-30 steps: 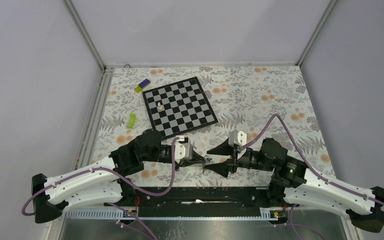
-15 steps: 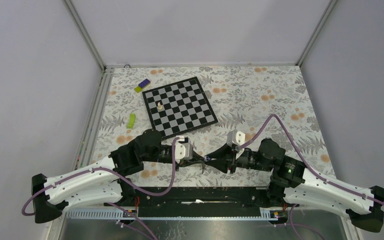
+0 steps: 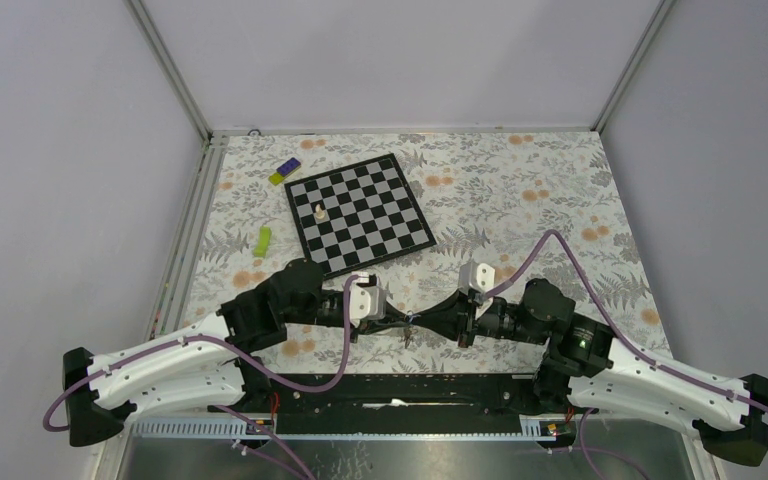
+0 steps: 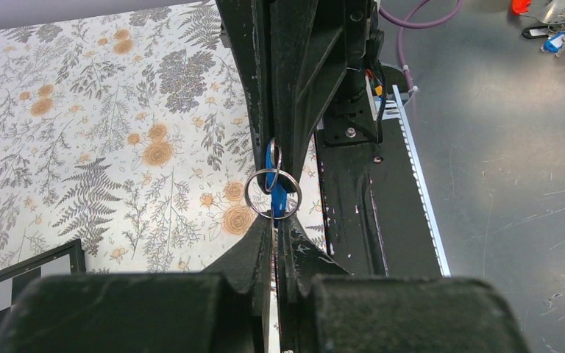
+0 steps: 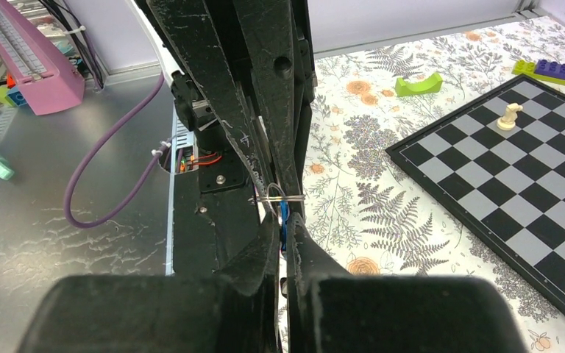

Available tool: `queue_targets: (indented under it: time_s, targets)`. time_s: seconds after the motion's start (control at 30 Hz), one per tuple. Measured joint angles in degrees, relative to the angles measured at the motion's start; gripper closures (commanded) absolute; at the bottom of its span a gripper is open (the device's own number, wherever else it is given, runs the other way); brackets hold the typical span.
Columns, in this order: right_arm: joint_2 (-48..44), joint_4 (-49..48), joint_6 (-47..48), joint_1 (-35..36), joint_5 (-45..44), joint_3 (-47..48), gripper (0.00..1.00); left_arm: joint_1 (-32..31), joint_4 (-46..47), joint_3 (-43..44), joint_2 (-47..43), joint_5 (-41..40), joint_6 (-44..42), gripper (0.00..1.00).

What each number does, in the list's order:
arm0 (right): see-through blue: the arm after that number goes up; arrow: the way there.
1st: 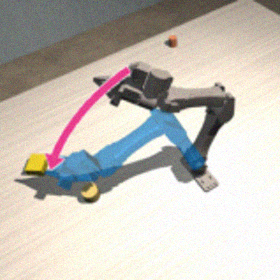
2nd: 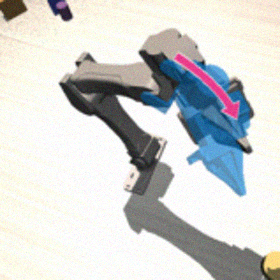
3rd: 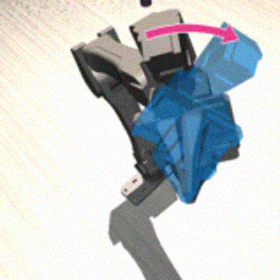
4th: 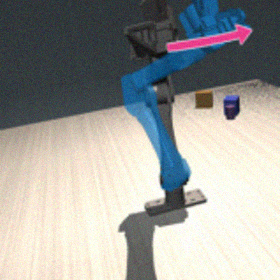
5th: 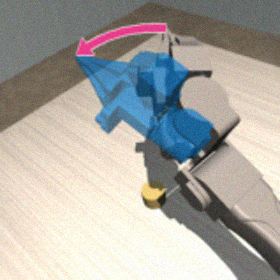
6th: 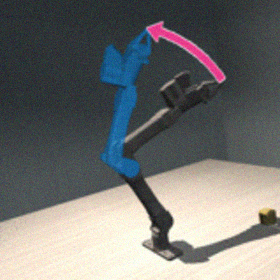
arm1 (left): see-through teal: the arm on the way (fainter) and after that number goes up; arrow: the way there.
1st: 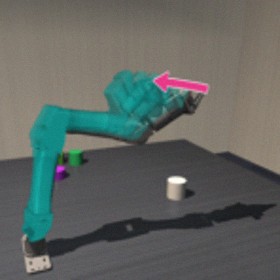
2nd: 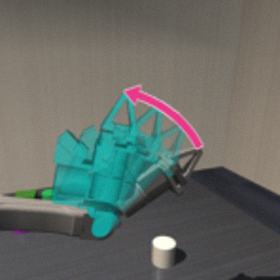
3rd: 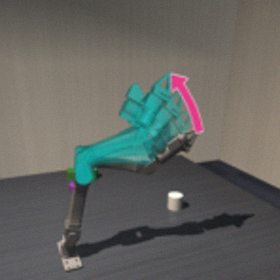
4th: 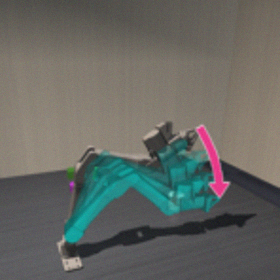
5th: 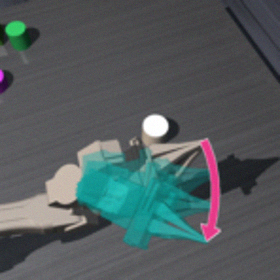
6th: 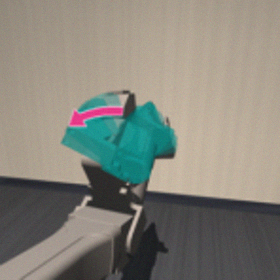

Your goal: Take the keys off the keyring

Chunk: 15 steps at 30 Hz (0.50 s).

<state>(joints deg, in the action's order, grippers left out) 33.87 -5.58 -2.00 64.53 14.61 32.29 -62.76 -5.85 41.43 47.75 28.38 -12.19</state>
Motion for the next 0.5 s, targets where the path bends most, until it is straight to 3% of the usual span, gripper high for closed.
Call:
queue_targets:
  time_s: [0.1, 0.2, 0.33, 0.5]
  targets:
    - [0.3, 1.2, 0.8, 0.0, 0.1, 0.9, 1.00, 0.0, 0.2, 0.0, 0.0, 0.0, 0.1, 0.93]
    - [1.9, 5.5, 3.0, 0.0, 0.5, 4.4, 1.00, 0.0, 0.9, 0.0, 0.0, 0.0, 0.2, 0.76]
    - [4.4, 12.0, 6.2, 0.0, 1.0, 10.1, 1.00, 0.0, 1.6, -0.2, 0.0, -0.1, 0.7, 0.64]
    - [7.3, 19.3, 10.0, 0.0, 1.6, 15.7, 1.00, 0.0, 4.6, -1.7, 0.0, 0.0, 1.9, 0.31]
